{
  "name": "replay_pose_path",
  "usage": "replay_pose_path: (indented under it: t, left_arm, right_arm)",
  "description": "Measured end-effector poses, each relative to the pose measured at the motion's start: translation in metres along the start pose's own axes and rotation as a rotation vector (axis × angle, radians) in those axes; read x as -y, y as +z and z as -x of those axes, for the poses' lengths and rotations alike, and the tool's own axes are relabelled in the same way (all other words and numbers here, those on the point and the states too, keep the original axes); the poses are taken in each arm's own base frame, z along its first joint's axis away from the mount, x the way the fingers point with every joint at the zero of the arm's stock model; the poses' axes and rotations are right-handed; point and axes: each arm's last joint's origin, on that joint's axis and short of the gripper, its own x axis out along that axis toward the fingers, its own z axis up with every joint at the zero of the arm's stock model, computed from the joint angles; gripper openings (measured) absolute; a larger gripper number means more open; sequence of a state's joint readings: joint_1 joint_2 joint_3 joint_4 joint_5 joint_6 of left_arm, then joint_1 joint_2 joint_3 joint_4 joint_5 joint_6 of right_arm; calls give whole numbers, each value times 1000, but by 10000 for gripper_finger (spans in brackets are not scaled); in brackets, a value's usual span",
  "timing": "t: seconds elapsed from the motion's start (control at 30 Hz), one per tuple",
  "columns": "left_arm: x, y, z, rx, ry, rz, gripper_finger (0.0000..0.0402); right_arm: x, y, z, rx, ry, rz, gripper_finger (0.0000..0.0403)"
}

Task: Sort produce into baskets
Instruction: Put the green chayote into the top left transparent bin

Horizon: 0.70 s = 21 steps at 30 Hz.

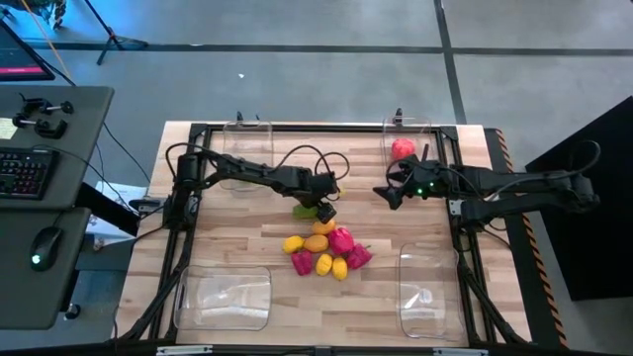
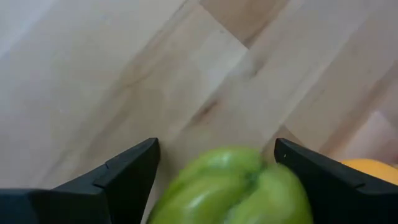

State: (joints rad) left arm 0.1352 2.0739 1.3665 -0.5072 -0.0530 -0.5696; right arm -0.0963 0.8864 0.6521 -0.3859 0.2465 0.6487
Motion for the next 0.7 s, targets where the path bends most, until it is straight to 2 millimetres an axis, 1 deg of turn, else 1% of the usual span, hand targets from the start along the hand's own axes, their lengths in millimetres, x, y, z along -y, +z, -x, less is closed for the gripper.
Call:
replay_pose_path:
  t: [0.13,0.33,0.4,0.5,0.53,0.57,0.63,0.7]
  left_arm:
    - [0,-1,0,-5,4,-51,310]
    - [-6,2,8,-15,-4,-95,306]
    - [-10,2,10,-34,7,-120,292]
    - [-16,3,16,-87,41,-163,252]
    - [-17,6,19,-79,39,-176,240]
    - [-18,10,25,-63,34,-188,238]
    - [-20,18,43,-15,18,-195,238]
    - [-24,26,65,66,-9,-190,238]
  right_arm:
    - [0,-1,-4,-14,-9,6,369]
    - [0,-1,-4,-14,-8,6,369]
    - [0,-1,-4,-14,-8,5,369]
    - [0,-1,-4,-14,-7,6,369]
    - [0,-1,-4,-14,-7,6,369]
    - [0,-1,-4,-14,-7,5,369]
    - [0,-1,-4,-14,-7,3,369]
    - [0,-1,-4,-14,-7,2,369]
